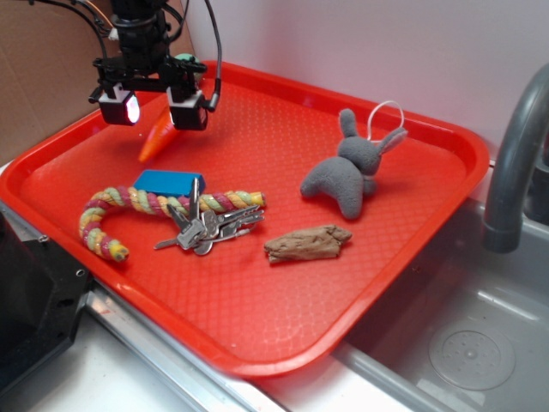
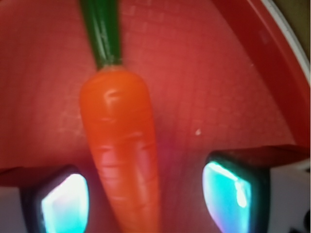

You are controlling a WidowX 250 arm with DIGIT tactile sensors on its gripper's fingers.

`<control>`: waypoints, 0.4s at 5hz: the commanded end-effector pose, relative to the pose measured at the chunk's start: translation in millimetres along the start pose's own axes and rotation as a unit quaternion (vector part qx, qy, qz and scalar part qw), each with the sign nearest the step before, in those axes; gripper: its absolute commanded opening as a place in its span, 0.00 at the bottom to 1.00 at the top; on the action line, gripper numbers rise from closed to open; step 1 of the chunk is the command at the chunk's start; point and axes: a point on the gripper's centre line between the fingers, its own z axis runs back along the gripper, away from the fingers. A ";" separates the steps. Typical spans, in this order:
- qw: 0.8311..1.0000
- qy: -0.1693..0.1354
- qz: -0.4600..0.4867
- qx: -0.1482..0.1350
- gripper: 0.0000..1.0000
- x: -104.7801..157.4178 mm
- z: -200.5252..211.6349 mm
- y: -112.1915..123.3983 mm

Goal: Grab the carrot.

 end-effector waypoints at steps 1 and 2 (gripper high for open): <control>0.999 0.003 -0.020 0.034 1.00 9.1 -8.9 -8.5; 0.999 0.000 -0.028 0.027 0.00 3.9 -10.6 -8.7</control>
